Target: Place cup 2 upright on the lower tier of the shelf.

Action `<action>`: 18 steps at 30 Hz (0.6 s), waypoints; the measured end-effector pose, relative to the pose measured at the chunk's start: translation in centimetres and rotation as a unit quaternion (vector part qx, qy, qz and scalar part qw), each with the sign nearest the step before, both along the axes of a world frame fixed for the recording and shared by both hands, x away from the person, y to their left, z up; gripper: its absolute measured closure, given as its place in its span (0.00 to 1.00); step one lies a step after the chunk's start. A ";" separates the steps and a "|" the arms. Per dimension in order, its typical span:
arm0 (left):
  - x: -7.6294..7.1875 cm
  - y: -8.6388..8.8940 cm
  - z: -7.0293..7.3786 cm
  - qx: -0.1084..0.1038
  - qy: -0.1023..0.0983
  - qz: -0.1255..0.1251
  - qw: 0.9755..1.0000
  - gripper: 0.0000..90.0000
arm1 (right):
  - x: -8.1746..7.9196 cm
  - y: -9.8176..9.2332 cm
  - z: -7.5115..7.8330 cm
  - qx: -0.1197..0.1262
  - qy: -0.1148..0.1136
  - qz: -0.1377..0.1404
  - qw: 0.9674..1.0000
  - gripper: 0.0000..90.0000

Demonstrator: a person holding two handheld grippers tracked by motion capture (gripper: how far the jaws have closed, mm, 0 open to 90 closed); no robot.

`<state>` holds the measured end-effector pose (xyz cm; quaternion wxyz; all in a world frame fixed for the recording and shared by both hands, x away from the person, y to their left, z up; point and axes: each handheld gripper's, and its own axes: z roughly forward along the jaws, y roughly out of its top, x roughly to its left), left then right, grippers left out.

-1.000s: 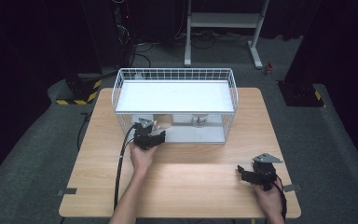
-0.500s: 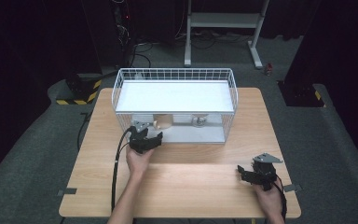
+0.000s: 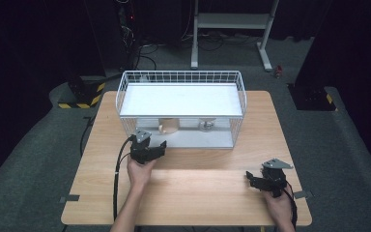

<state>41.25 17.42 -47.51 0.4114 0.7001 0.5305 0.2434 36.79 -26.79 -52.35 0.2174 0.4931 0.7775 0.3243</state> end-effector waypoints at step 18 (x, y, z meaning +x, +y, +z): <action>-2.6 1.2 -0.4 -0.011 0.001 -0.004 1.000 0.30 | 0.0 0.0 0.0 0.000 0.000 0.000 1.000 0.26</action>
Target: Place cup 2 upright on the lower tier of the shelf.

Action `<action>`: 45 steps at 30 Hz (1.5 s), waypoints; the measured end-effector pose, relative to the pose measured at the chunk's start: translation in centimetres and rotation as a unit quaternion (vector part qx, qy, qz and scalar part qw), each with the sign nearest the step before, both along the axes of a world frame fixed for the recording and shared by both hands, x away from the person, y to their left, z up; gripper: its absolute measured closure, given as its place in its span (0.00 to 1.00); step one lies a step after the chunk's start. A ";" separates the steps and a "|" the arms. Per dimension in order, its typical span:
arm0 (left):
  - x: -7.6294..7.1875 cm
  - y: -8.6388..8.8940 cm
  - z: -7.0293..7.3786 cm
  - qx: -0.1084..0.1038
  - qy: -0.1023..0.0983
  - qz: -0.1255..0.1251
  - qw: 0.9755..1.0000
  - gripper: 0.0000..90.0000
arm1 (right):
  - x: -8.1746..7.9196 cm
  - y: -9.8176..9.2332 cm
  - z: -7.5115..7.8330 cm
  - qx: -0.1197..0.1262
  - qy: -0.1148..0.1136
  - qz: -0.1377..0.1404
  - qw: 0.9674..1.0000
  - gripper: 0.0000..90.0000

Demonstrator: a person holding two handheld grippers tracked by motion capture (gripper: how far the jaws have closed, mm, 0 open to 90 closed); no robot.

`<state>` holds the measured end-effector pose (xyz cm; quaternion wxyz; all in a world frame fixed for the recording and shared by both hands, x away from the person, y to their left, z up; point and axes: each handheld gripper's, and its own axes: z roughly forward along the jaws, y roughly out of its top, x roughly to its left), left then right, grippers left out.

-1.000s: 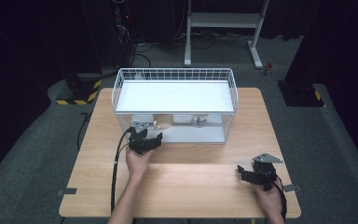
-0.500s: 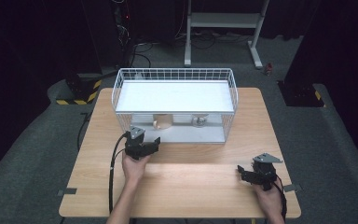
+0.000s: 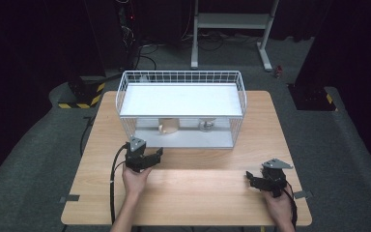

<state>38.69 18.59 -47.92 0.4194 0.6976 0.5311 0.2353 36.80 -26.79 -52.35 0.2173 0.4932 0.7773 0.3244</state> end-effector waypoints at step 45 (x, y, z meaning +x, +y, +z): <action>-4.9 0.0 -3.0 0.010 0.014 -0.012 1.000 0.29 | 0.0 0.0 0.0 0.000 0.000 0.000 1.000 0.26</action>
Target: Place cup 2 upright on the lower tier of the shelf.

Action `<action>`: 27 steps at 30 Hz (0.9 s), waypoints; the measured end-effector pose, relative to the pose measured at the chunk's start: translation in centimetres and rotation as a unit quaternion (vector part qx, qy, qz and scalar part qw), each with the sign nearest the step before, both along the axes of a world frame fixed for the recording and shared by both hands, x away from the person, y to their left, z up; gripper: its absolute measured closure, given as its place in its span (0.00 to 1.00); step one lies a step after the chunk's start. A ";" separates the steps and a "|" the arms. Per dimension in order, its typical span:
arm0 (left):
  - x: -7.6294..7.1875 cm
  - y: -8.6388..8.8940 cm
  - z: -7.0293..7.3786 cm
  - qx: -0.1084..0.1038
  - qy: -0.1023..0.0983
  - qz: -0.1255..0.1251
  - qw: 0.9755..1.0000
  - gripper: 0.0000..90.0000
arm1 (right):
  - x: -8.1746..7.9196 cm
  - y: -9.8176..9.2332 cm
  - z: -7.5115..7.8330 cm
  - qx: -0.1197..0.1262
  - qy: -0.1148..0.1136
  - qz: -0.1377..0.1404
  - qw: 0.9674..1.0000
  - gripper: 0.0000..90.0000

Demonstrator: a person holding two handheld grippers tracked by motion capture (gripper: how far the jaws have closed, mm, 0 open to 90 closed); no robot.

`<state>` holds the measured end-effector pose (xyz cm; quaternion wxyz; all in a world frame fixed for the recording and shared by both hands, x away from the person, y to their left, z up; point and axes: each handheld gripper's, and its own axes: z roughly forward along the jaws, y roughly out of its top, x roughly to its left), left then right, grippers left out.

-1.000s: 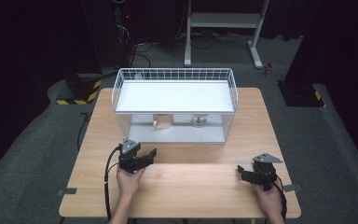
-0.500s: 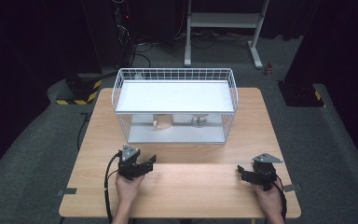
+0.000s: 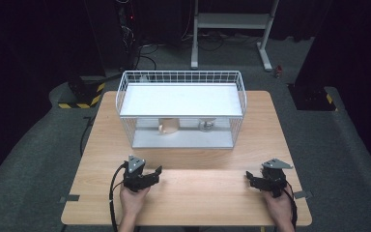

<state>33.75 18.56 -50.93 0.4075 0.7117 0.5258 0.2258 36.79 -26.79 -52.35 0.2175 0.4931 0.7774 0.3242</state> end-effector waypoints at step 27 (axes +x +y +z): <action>0.3 -1.6 -1.9 0.075 0.041 0.004 0.996 0.22 | 0.0 0.0 0.0 0.001 0.000 0.000 1.000 0.26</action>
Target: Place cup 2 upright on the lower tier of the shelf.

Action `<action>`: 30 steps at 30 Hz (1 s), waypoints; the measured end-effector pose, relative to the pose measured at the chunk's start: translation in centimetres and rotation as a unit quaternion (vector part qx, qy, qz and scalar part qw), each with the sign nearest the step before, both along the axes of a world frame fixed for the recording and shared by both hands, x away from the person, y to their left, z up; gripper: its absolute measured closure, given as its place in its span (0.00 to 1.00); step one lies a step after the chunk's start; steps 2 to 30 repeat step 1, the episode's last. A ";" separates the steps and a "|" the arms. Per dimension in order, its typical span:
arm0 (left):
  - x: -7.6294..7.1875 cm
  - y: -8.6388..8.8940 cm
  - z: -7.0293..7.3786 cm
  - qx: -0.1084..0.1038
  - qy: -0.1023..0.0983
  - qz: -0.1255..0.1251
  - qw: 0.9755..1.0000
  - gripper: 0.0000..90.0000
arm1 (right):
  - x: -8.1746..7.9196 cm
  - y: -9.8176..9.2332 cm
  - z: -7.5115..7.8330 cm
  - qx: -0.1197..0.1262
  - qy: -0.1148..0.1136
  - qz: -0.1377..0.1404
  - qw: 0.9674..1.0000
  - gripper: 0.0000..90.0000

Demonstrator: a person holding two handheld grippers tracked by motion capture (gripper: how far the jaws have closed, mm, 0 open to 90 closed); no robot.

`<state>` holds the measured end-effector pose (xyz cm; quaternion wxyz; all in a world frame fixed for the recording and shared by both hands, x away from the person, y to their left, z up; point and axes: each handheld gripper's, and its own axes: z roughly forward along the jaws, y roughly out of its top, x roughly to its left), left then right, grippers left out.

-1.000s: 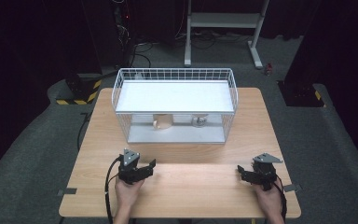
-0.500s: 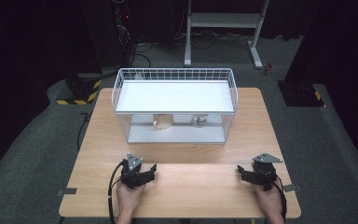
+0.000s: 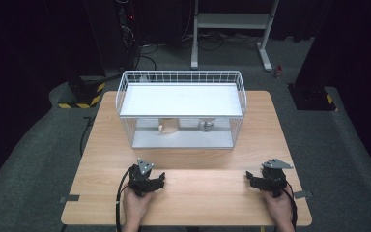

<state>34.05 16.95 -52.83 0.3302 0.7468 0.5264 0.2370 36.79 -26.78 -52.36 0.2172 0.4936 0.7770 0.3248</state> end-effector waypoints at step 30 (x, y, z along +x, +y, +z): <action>0.0 0.0 0.0 0.000 0.000 0.000 1.000 0.22 | 0.0 0.0 0.0 0.000 0.000 0.000 1.000 0.26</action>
